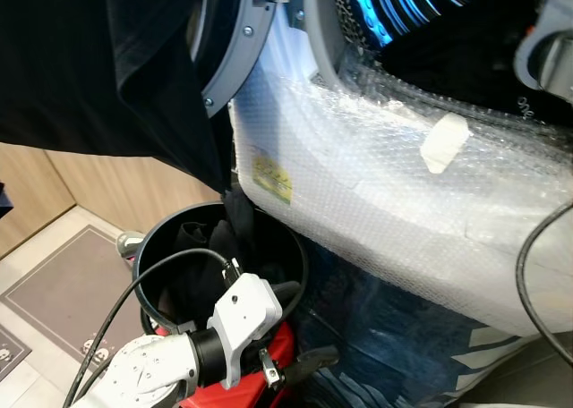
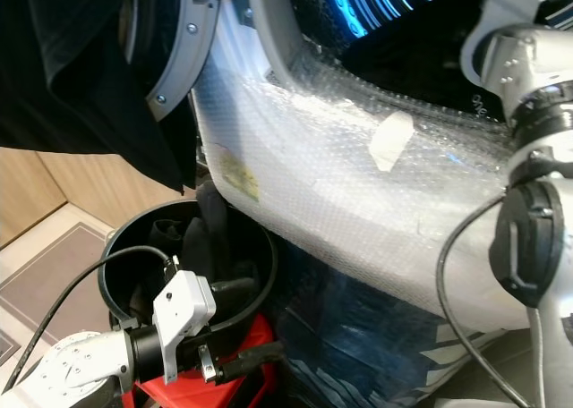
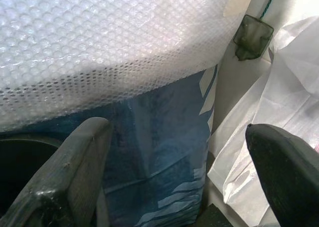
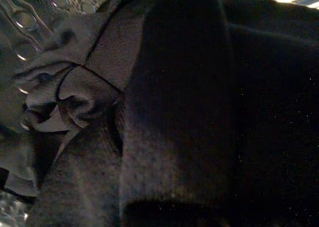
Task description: Clothes washing
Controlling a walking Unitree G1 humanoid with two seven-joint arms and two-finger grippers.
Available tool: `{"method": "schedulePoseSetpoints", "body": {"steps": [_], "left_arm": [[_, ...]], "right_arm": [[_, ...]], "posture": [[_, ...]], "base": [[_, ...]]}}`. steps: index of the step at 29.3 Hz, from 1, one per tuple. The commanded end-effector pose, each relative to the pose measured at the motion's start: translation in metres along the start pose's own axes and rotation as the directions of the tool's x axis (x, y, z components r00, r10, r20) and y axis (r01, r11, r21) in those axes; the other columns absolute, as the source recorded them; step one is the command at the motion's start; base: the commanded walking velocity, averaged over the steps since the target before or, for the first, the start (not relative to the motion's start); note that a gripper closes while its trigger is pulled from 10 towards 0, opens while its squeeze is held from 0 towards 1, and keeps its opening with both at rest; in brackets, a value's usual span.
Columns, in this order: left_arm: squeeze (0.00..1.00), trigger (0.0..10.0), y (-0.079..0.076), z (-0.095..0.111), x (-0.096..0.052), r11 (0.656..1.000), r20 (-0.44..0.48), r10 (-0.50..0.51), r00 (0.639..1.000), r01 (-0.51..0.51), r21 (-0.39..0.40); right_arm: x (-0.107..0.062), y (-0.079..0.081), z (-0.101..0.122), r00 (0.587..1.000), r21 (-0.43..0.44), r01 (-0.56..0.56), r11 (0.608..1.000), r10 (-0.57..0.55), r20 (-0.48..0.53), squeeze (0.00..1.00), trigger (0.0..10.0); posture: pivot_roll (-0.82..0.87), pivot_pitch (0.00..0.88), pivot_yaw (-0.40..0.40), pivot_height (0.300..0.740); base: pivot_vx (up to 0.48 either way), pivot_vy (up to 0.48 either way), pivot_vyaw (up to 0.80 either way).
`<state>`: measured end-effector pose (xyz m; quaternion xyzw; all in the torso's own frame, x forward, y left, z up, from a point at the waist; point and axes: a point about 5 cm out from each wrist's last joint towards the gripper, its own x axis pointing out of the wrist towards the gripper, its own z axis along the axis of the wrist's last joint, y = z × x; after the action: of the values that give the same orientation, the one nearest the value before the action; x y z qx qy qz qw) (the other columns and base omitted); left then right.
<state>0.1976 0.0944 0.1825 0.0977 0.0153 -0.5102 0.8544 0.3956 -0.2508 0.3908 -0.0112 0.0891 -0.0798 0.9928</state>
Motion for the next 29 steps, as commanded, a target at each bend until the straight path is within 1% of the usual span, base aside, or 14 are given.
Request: {"method": "schedulePoseSetpoints", "body": {"steps": [1,2,3,29], "left_arm": [[0.00,10.0,-0.0049,0.0039,0.0004,1.000,0.014,-0.031,0.999,0.031,0.001],[0.00,10.0,-0.0049,0.0034,0.0005,0.999,0.013,-0.035,0.999,0.035,-0.001],[0.00,10.0,-0.0043,0.0032,0.0011,0.999,0.012,-0.035,0.999,0.035,-0.001],[0.00,10.0,-0.0038,0.0033,0.0014,0.999,0.012,-0.037,0.999,0.037,0.000]], "right_arm": [[-0.0014,-0.0091,-0.0025,0.999,0.002,0.027,1.000,-0.027,-0.021,1.00,10.0],[-0.0019,-0.0151,-0.0048,0.998,-0.032,0.059,0.998,-0.059,-0.016,1.00,10.0],[-0.0027,-0.0169,-0.0063,0.998,-0.037,0.056,0.998,-0.057,-0.023,1.00,10.0],[-0.0092,-0.0159,-0.0094,0.999,-0.036,0.047,0.998,-0.048,-0.022,1.00,10.0]], "posture": [[0.01,0.105,-0.087,0.740],[0.01,0.091,-0.083,0.740],[0.00,0.089,-0.081,0.740],[0.00,0.089,-0.081,0.740]], "base": [[0.000,0.000,0.00],[0.000,0.000,0.00],[0.000,0.000,0.00],[0.000,0.000,0.00]]}}
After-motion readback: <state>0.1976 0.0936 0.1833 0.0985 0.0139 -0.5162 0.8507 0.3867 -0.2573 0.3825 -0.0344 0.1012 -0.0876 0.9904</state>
